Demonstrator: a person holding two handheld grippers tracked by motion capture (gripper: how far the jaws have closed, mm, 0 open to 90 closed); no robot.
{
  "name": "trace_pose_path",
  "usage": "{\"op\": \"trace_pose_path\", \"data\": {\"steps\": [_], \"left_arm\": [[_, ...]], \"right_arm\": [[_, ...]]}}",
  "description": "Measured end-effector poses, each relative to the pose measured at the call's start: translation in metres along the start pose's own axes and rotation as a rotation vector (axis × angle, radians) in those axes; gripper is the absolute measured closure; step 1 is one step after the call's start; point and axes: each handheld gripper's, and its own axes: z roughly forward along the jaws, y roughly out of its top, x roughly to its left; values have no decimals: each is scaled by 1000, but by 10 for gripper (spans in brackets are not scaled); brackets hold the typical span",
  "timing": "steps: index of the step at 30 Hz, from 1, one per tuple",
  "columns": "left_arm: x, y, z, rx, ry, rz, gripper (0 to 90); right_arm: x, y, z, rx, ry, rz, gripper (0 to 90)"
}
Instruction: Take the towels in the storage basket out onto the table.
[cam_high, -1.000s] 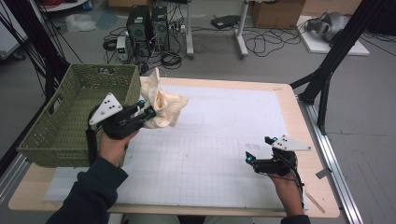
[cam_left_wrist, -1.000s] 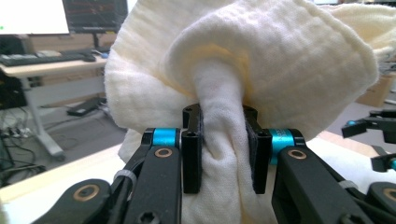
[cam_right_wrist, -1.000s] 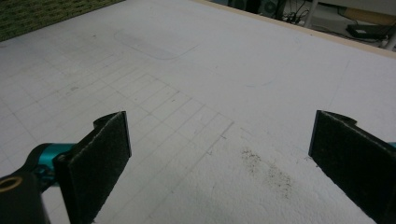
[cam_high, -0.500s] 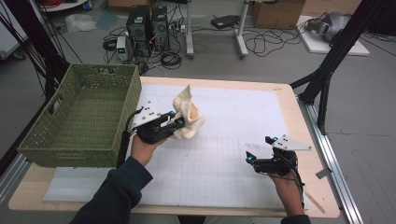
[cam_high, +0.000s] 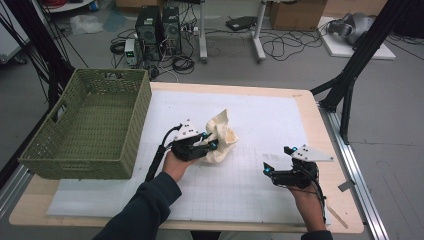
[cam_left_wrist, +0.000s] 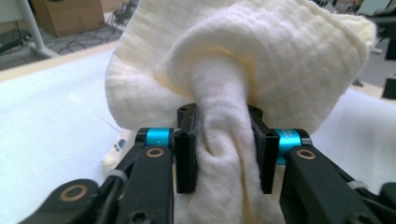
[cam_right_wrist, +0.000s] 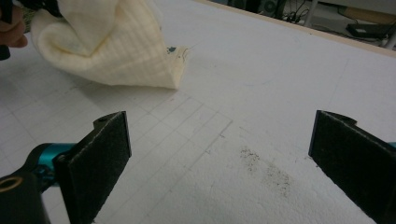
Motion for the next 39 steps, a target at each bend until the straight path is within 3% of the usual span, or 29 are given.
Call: {"op": "trace_pose_path", "data": {"steps": [6,11,16,21,24,26,33,39], "left_arm": [[6,-7,5,95,48,-38,404],[9,-10,-12,15,86,-66,320],[13,-11,-30,-23,104,-85,275],[15,-12,-51,-48,119,-67,237],[16,-16,-65,-77,94,-79,203],[15,-20,-74,-102,103,-63,201],[21,-30,-90,-107,146,-78,178],[26,-38,-95,-95,148,-98,195]], "right_arm": [[-1,-1,-1,0,-3,6,47],[-1,-1,-1,-1,-7,0,47],[0,0,-1,2,-1,4,48],[1,0,0,5,1,1,47],[1,1,0,6,-9,0,48],[1,1,0,0,-8,6,48],[1,1,6,23,-5,-1,47],[-1,1,7,24,-11,1,46]]}}
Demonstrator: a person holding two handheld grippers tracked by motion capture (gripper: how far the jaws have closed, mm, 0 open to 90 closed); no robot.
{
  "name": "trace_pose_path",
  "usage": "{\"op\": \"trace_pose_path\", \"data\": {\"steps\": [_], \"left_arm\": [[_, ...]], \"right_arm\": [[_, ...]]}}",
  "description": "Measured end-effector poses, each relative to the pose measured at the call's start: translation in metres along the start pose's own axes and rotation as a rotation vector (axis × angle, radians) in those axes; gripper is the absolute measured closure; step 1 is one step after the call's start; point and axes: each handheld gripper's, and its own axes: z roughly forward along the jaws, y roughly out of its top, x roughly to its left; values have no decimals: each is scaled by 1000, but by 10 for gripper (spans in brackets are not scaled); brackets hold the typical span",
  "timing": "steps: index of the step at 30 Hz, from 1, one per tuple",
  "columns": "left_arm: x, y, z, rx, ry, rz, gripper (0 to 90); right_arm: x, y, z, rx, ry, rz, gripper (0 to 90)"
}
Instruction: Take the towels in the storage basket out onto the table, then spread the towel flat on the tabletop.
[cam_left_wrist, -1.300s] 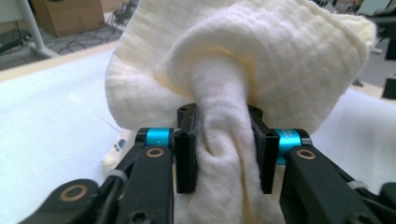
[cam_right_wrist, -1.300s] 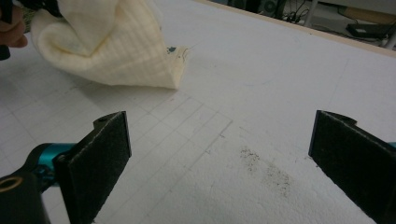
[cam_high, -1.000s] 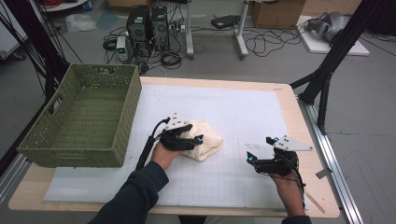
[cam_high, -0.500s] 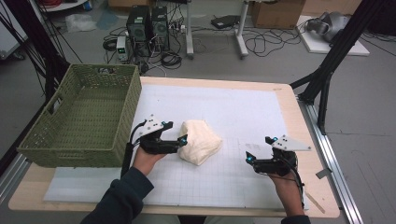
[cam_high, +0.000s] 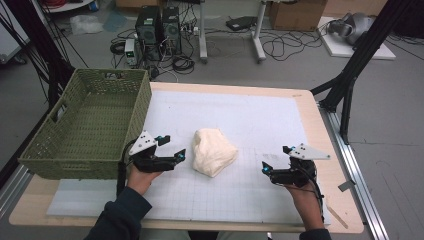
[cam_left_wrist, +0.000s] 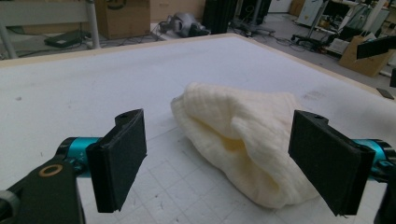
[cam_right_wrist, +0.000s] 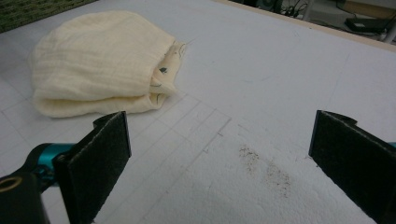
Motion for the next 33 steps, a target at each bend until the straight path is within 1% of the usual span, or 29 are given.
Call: {"op": "trace_pose_path", "data": {"steps": [3,5,9,11,13,15,17,20,22,23,24,26,28,29,31,33], "left_arm": [[0,1,-1,-8,6,-4,189],[1,1,-2,-10,-2,-13,189],[1,1,0,-6,6,-20,184],[1,1,0,-10,14,-22,184],[2,1,-1,-6,17,-23,184],[3,1,-2,-6,22,-21,184],[4,1,-2,-8,26,-25,185],[6,1,0,-8,38,-33,200],[9,3,2,3,46,-37,234],[10,5,4,6,44,-39,242],[12,7,6,12,33,-44,257],[13,10,11,14,23,-64,307],[13,11,18,25,1,-62,321],[12,11,22,41,-10,-61,332],[11,10,35,72,-35,-70,345],[9,11,45,93,-42,-73,351]], "right_arm": [[0,0,3,11,-11,-12,47],[0,0,3,7,-11,-14,47],[0,0,1,-1,-7,-5,47],[0,0,1,-7,-8,-11,47],[0,0,1,-2,-2,0,47],[0,0,2,-4,-4,-8,47],[2,1,3,-4,0,-5,47],[2,1,4,3,2,-8,47],[2,0,4,5,2,-2,47],[2,0,3,3,3,-3,47],[2,0,3,3,3,-4,47],[2,0,3,2,3,-7,47],[3,0,2,1,5,-4,47],[3,0,2,3,6,-1,47],[3,0,2,5,5,-6,47],[4,0,2,4,8,-6,47]]}}
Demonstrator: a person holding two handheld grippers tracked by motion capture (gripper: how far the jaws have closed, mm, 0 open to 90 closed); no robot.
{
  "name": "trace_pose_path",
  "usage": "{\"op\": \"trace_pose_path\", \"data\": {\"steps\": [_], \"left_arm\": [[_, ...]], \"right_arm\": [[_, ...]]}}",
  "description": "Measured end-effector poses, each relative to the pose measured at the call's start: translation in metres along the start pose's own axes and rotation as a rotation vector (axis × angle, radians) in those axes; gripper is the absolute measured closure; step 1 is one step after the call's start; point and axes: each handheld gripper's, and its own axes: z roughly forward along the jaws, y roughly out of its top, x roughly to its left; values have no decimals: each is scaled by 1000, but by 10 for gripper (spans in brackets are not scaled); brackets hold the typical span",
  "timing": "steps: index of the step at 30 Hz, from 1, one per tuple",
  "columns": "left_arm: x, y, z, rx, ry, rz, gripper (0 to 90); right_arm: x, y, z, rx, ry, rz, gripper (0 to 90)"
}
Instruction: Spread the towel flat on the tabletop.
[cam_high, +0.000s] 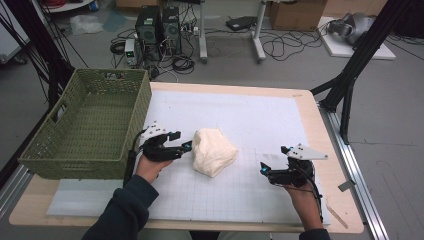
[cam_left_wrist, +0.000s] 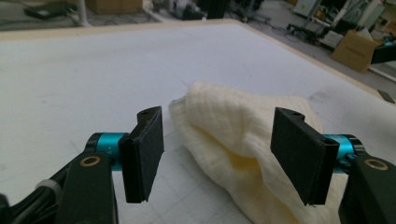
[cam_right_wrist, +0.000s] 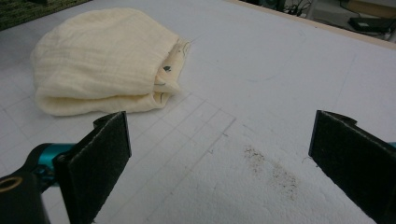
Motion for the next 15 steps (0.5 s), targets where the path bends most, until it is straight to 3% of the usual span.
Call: {"op": "trace_pose_path", "data": {"steps": [4,10,15], "left_arm": [[-5,3,18,34,-34,4,407],[-12,-2,28,72,-89,62,849],[-23,4,22,29,-124,76,882]], "right_arm": [[0,0,-1,-3,1,0,47],[-1,-1,-1,2,-1,5,47],[-1,-1,-2,-4,-2,10,47]]}}
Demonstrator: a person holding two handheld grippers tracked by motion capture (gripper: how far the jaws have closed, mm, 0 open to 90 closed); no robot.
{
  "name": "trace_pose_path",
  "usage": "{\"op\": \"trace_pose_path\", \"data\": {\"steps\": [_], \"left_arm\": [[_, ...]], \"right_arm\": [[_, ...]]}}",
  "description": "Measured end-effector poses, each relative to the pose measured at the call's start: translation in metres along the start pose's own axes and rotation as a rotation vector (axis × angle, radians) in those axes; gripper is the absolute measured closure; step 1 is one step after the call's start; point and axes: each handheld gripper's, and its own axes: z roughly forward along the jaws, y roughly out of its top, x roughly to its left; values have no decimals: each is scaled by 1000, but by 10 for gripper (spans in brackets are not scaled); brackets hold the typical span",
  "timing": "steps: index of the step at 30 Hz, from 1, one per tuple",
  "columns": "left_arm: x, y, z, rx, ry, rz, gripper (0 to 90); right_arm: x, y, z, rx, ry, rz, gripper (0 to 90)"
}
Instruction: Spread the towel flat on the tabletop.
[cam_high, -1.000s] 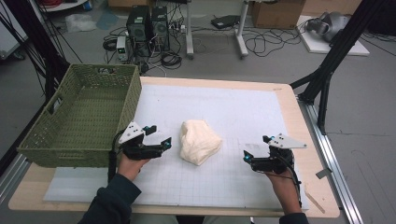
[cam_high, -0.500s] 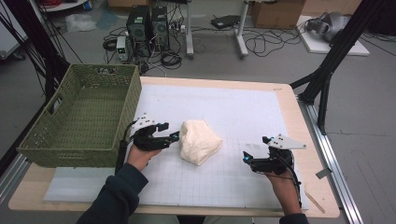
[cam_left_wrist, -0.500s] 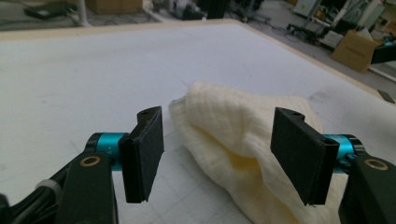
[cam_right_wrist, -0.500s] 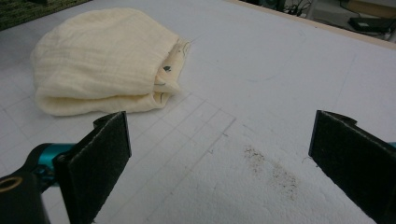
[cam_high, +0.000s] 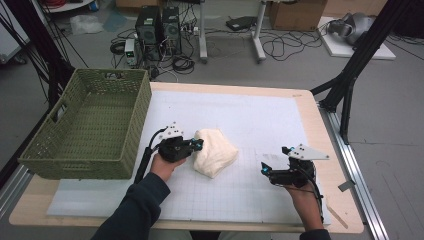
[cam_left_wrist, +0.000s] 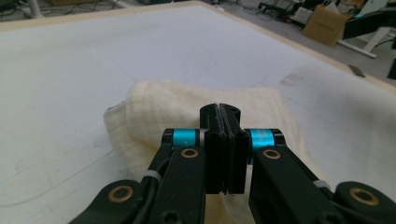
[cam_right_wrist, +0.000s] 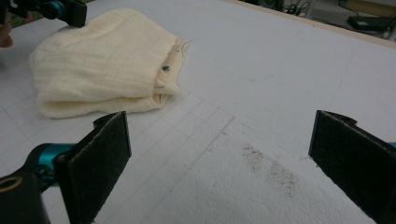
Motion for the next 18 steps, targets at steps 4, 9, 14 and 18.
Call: {"op": "trace_pose_path", "data": {"steps": [4,9,14,18], "left_arm": [[-14,6,-4,-24,-54,15,886],[-40,9,1,-34,-154,43,886],[-67,4,20,17,-237,84,886],[-83,-4,32,74,-292,115,885]], "right_arm": [[0,0,0,-4,-1,2,47],[0,1,-2,-9,-22,4,47],[-5,1,-7,-26,-74,28,47],[-9,-1,-9,-25,-100,52,48]]}}
